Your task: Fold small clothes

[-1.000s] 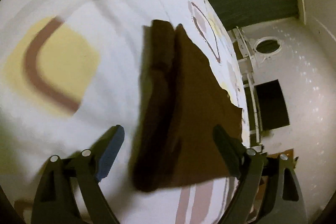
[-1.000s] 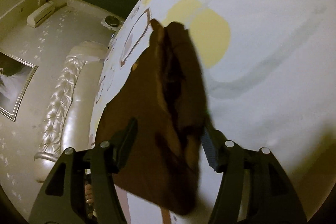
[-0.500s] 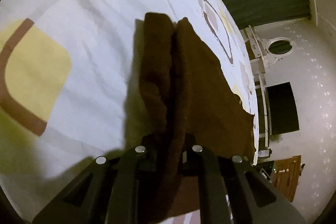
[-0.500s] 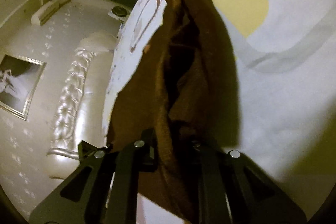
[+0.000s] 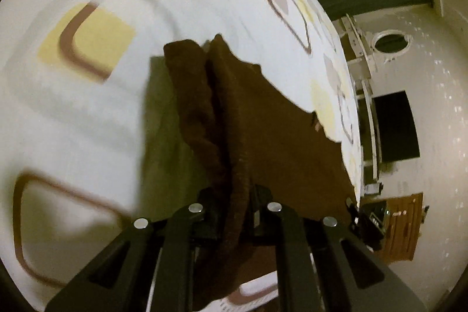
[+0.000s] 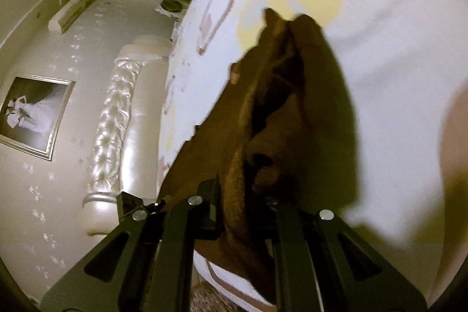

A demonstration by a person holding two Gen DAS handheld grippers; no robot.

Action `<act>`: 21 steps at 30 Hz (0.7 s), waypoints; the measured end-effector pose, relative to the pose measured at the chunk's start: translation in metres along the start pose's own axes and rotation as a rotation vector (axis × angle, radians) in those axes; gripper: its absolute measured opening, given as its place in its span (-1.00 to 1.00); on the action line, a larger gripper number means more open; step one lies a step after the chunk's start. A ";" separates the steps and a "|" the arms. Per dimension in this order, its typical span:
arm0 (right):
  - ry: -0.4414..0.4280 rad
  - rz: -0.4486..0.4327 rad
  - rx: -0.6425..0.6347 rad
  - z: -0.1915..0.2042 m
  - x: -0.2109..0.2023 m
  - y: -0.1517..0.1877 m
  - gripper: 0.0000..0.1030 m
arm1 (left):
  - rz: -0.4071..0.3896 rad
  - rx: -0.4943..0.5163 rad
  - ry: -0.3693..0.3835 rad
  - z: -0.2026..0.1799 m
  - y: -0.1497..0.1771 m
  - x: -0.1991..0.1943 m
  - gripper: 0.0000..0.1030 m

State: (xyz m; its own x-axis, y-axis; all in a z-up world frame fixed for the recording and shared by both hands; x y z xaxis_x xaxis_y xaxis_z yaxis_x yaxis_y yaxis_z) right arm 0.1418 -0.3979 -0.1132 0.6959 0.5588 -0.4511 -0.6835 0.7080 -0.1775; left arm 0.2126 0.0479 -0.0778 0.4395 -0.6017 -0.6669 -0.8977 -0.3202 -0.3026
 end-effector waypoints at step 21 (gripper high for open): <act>0.090 0.031 -0.030 -0.045 -0.037 0.054 -0.50 | -0.028 -0.082 0.035 0.022 0.050 -0.009 0.05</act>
State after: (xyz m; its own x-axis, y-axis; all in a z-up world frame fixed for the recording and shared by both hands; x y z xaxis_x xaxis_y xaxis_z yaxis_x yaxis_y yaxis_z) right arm 0.0687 -0.3996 -0.1453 0.6525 0.5380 -0.5336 -0.7116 0.6771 -0.1875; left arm 0.1626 0.0535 -0.1025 0.4665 -0.6164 -0.6344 -0.8801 -0.3955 -0.2629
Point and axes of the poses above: each gripper's, at about its wrist camera, not at the fingertips, and x roughly the way its jaws point, z to its left, y to its underside, the point moved 6 cm from there along x, roughly the way its jaws point, and after that the axes turned 12 degrees about -z, right-handed, at the moved point
